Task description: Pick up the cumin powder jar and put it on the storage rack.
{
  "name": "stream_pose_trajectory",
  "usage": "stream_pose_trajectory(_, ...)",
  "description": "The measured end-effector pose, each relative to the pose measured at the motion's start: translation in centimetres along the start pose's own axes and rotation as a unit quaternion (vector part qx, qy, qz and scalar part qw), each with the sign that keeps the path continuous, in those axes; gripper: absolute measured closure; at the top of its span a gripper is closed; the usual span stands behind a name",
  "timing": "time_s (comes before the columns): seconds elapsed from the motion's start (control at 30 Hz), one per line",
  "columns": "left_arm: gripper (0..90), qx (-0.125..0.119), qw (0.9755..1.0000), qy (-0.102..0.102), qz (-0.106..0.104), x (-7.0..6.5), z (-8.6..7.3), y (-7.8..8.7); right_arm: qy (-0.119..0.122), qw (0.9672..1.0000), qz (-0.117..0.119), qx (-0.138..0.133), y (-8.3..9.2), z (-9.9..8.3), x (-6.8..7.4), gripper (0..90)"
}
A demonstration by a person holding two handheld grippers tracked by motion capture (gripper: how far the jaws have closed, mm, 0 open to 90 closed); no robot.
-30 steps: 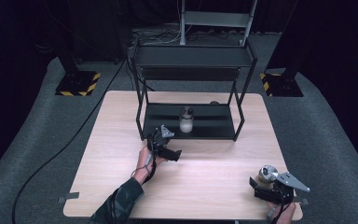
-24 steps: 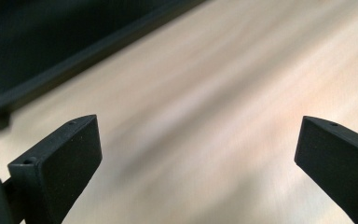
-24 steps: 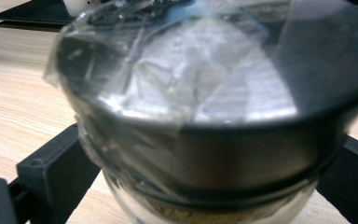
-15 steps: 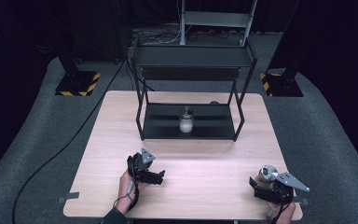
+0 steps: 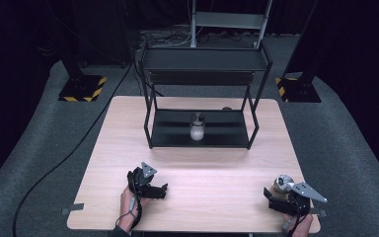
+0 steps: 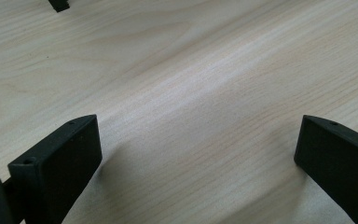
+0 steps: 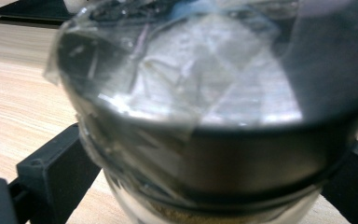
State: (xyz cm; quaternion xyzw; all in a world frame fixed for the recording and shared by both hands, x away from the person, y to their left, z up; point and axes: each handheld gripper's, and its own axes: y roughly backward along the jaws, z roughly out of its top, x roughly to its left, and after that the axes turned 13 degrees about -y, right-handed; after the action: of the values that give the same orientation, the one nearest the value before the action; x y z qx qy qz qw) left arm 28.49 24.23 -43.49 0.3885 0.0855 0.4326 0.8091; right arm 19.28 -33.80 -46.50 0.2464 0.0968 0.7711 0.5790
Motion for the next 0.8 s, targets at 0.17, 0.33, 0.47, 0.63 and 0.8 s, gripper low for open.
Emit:
stream_pose_trajectory(0.17, 0.1, -0.011, 0.9998, 0.016, -0.007, 0.4, -0.9, 0.0, 0.003, 1.0, -0.003, -0.002, 0.0, -0.1, 0.2, 1.2)
stream_pose_trajectory(0.33, 0.0, -0.011, 0.9997, 0.017, -0.01, 0.6, -0.9, 0.0, 0.006, 1.0, -0.004, 0.0, 0.0, -0.1, 0.3, 1.0)
stream_pose_trajectory(0.47, 0.0, -0.011, 0.9997, 0.018, -0.01, 0.6, -0.9, 0.0, 0.012, 0.9999, -0.012, 0.0, 0.0, -0.1, 0.7, 0.0)
stream_pose_trajectory(0.63, 0.0, -0.011, 0.9998, 0.016, -0.011, 0.6, -0.9, 0.0, 0.023, 0.9996, -0.012, -0.012, 0.5, -0.5, 0.8, 0.0)
stream_pose_trajectory(0.8, 0.1, -0.012, 0.9998, 0.015, -0.01, 0.5, -0.9, 0.0, 0.028, 0.9993, -0.007, -0.023, 1.1, -0.2, 0.8, 0.0)
